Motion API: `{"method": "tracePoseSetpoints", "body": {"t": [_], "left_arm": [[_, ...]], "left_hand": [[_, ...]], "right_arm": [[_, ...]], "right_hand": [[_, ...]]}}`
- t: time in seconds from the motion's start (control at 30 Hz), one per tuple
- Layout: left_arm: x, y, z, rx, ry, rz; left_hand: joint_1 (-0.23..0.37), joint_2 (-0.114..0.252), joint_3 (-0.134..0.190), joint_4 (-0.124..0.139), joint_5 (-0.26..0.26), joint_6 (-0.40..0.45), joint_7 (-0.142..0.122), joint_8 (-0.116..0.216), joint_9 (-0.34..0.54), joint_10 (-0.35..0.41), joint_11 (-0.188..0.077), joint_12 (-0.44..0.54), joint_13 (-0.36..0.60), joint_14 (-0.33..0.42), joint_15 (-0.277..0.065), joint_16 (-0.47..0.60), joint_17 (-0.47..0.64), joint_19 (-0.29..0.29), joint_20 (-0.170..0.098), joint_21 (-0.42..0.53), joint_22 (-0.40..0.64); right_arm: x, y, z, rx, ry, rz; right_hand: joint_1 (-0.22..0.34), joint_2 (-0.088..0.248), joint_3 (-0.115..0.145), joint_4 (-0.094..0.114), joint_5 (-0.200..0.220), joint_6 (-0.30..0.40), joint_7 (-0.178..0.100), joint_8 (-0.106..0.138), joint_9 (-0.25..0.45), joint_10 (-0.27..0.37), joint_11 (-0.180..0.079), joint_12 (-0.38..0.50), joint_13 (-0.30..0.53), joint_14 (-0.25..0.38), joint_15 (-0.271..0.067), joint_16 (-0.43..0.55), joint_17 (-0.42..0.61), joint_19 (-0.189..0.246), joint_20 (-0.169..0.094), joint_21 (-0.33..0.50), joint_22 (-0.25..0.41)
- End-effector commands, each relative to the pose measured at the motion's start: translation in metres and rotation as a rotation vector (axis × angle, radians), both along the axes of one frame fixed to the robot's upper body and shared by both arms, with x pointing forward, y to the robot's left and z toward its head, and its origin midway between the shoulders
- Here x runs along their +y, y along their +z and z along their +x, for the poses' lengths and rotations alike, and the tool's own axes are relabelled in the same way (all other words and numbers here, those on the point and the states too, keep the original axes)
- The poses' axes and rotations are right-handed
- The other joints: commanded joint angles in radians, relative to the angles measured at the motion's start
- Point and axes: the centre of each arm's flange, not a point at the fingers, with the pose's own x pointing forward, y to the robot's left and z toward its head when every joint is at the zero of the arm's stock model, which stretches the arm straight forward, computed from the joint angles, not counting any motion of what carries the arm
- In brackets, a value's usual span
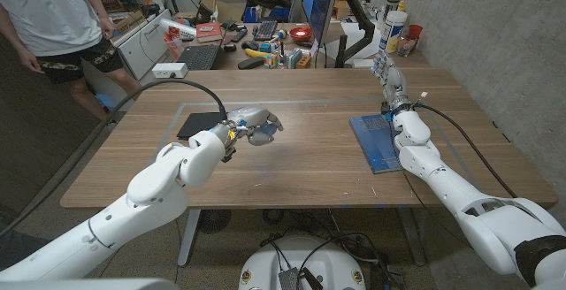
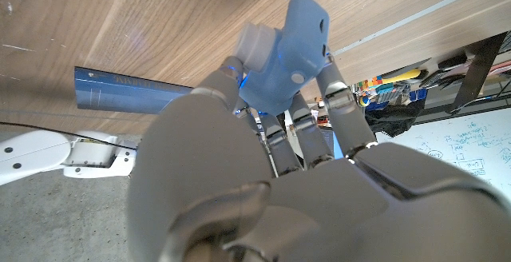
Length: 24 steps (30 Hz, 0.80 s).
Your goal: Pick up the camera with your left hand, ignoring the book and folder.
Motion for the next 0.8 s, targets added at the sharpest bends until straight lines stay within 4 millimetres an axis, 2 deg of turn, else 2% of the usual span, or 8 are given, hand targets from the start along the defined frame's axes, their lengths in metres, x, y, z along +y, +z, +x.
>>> {"method": "tracePoseSetpoints", "body": {"t": [0.03, 0.8], "left_arm": [[-0.002, 0.012, -0.012, -0.056, -0.005, 0.005], [-0.004, 0.029, -0.029, -0.126, 0.0, 0.015]], "left_hand": [[0.044, 0.044, 0.002, 0.007, 0.006, 0.015, -0.001, 0.006, 0.005, 0.019, -0.008, 0.006, 0.044, 0.011, -0.07, 0.005, 0.003, -0.001, -0.006, -0.007, 0.004], [0.04, 0.042, -0.002, 0.01, 0.006, 0.022, -0.004, 0.006, 0.005, 0.03, -0.013, 0.003, 0.05, 0.018, -0.072, 0.001, 0.006, -0.003, -0.007, -0.016, 0.004]], "right_arm": [[-0.001, 0.0, -0.001, -0.001, -0.004, 0.004], [-0.001, -0.001, 0.0, 0.0, 0.001, 0.005]], "right_hand": [[0.002, 0.001, -0.003, 0.0, 0.01, 0.006, -0.004, -0.001, 0.006, 0.012, 0.0, -0.001, 0.002, 0.006, -0.002, 0.0, 0.004, 0.006, 0.004, 0.002, 0.002], [0.002, 0.002, -0.004, 0.0, 0.009, 0.007, -0.004, -0.001, 0.006, 0.013, 0.0, -0.001, 0.002, 0.012, -0.004, 0.001, 0.005, 0.005, 0.006, 0.0, 0.002]]}}
